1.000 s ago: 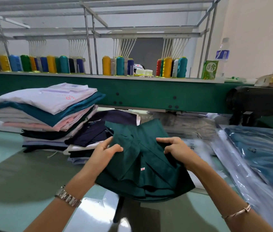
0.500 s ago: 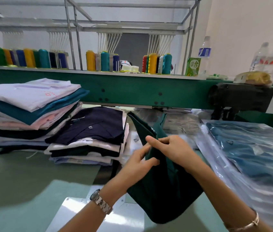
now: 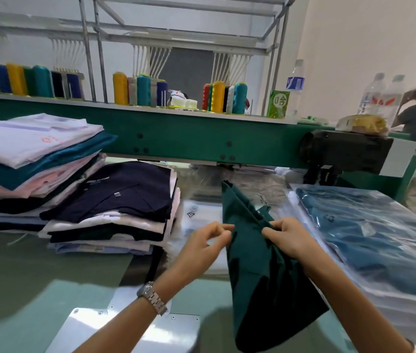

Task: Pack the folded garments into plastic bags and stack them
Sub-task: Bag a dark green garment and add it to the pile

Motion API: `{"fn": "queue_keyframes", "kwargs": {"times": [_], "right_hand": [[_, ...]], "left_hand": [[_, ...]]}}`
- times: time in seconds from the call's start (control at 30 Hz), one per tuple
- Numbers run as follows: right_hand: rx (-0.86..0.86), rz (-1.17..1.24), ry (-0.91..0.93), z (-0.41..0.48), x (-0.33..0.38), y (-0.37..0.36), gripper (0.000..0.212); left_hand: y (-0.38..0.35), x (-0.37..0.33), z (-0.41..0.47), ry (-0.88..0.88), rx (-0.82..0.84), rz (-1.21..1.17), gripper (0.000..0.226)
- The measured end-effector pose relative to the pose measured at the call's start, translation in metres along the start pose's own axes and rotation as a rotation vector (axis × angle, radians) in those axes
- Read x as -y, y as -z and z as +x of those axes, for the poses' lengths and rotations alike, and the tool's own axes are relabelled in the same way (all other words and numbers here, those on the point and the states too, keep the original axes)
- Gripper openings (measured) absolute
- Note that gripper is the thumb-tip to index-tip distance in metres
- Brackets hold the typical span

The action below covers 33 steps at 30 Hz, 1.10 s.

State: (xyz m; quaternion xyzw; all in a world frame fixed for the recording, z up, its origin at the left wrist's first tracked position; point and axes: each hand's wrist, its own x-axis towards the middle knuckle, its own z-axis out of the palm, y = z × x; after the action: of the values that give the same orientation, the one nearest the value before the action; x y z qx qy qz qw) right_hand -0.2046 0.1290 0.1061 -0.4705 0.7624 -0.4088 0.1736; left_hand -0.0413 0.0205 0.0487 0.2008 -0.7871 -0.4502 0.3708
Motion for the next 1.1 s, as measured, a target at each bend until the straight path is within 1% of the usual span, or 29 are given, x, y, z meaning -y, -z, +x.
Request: {"fn": "queue_keyframes", "kwargs": {"times": [0.03, 0.07, 0.1, 0.13, 0.2, 0.27, 0.3, 0.4, 0.47, 0.57, 0.7, 0.77, 0.87, 0.9, 0.97, 1.03, 1.1], "right_hand": [[0.007, 0.002, -0.004, -0.002, -0.002, 0.004, 0.024], [0.015, -0.001, -0.010, -0.004, -0.004, 0.008, 0.024], [0.018, -0.005, -0.012, -0.006, -0.005, 0.011, 0.024], [0.018, -0.007, -0.010, -0.009, -0.006, 0.015, 0.025], [0.020, 0.004, -0.006, -0.014, -0.007, 0.022, 0.032], [0.018, 0.010, 0.003, -0.018, -0.006, 0.027, 0.040], [0.017, 0.006, 0.005, -0.020, -0.006, 0.030, 0.041], [0.028, -0.020, 0.005, -0.022, -0.007, 0.035, 0.028], [0.036, -0.015, 0.007, -0.023, -0.009, 0.037, 0.023], [0.045, -0.022, 0.026, -0.026, -0.009, 0.039, 0.022], [0.067, 0.001, 0.037, -0.032, -0.009, 0.041, 0.029], [0.083, 0.021, 0.041, -0.036, -0.010, 0.043, 0.029], [0.110, 0.043, 0.049, -0.041, -0.010, 0.045, 0.038], [0.113, 0.044, 0.050, -0.042, -0.010, 0.046, 0.039], [0.118, 0.046, 0.053, -0.044, -0.011, 0.046, 0.034], [0.120, 0.051, 0.063, -0.045, -0.012, 0.047, 0.029], [0.120, 0.052, 0.078, -0.047, -0.013, 0.047, 0.029]], "left_hand": [[0.008, 0.010, 0.004, -0.047, -0.049, 0.193, 0.017], [0.018, 0.020, 0.007, -0.092, -0.057, 0.379, 0.008], [0.027, 0.031, 0.010, -0.117, -0.016, 0.555, 0.009], [0.036, 0.041, 0.013, -0.126, 0.040, 0.696, 0.018], [0.048, 0.056, 0.018, -0.089, 0.134, 0.857, 0.032], [0.055, 0.066, 0.020, -0.063, 0.175, 0.926, 0.038], [0.056, 0.070, 0.019, -0.058, 0.189, 0.941, 0.039], [0.060, 0.078, 0.017, -0.061, 0.184, 0.955, 0.043], [0.061, 0.079, 0.018, -0.097, 0.162, 0.964, 0.042], [0.060, 0.078, 0.021, -0.164, 0.164, 0.994, 0.038], [0.060, 0.079, 0.028, -0.262, 0.198, 1.057, 0.039], [0.058, 0.077, 0.031, -0.310, 0.218, 1.062, 0.034], [0.055, 0.073, 0.035, -0.350, 0.254, 1.078, 0.024], [0.054, 0.071, 0.035, -0.345, 0.248, 1.068, 0.020], [0.053, 0.068, 0.034, -0.304, 0.207, 1.021, 0.015], [0.052, 0.065, 0.032, -0.227, 0.126, 0.950, 0.011], [0.050, 0.066, 0.030, -0.134, 0.018, 0.850, 0.011]]}}
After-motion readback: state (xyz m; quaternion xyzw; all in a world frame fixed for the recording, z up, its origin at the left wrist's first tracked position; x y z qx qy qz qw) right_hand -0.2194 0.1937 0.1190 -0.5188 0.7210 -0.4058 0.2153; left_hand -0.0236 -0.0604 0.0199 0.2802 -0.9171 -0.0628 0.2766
